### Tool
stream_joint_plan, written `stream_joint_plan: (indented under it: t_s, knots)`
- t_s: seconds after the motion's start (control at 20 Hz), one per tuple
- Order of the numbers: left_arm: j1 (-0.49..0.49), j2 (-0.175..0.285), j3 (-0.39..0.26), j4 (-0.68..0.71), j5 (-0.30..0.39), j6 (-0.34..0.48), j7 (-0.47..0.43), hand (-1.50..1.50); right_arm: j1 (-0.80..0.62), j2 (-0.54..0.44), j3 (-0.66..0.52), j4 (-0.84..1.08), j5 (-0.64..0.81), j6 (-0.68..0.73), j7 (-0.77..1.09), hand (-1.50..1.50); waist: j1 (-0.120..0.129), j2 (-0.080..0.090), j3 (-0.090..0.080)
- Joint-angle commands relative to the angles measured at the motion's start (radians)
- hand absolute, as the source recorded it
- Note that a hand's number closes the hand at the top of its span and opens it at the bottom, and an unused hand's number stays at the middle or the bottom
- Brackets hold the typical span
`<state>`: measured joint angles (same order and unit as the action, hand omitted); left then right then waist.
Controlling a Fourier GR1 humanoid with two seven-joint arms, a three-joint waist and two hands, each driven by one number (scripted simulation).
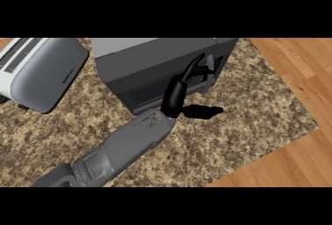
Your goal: Pick up the milk, place it into the microwave and close the microwave
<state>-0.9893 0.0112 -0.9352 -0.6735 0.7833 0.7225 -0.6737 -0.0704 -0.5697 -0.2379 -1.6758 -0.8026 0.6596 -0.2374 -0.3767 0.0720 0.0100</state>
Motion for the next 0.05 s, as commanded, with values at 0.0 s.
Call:
stream_joint_plan:
  t_s: [0.0]
  knots:
    - [-0.054,0.054,0.015,0.179,0.0,0.071,0.115,-1.5,0.003,-0.003,-0.008,-0.003,-0.01,-0.007,0.004,-1.5,0.025,0.013,0.003]
